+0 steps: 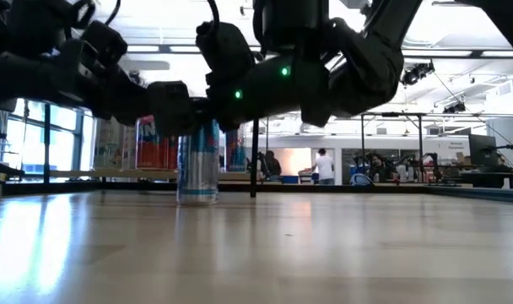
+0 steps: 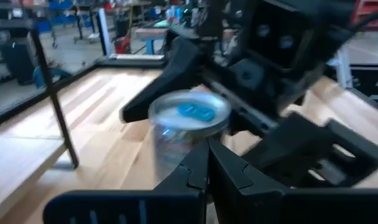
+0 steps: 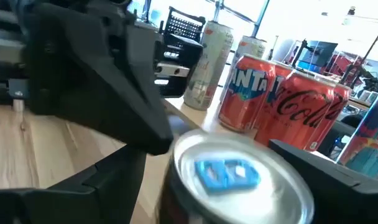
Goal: Place canned beverage on shelf
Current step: Put the blue soda can aligned with the other blue soda can on the shelf
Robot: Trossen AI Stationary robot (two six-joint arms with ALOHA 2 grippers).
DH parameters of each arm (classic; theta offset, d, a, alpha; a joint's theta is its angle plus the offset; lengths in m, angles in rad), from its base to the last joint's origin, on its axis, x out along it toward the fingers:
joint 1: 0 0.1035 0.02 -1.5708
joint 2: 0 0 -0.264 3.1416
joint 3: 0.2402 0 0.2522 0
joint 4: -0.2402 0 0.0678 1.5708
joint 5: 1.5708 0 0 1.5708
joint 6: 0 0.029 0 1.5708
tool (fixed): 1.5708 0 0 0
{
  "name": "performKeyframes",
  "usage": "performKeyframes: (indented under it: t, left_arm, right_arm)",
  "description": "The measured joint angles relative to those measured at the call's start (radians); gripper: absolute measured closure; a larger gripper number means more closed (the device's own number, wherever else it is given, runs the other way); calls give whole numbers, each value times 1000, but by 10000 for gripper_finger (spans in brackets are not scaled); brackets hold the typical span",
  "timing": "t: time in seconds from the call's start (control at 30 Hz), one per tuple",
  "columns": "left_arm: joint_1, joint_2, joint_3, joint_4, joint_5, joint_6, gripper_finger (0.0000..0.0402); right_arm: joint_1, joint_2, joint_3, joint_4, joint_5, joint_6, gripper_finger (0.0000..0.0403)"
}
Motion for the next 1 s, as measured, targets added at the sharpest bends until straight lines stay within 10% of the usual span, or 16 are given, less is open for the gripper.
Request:
performKeyframes:
  t: [0.43,0.73,1.0]
  left_arm:
    - [-185,-181,0,-167,42,151,402]
    - [-283,-154,0,-270,303,129,402]
    - [-239,7,2,-155,-7,27,401]
  right_arm:
    - [-6,-20,1,-3,-26,1,84]
    - [-6,-20,6,86,-45,-51,84]
    - [29,-20,121,86,22,-285,90]
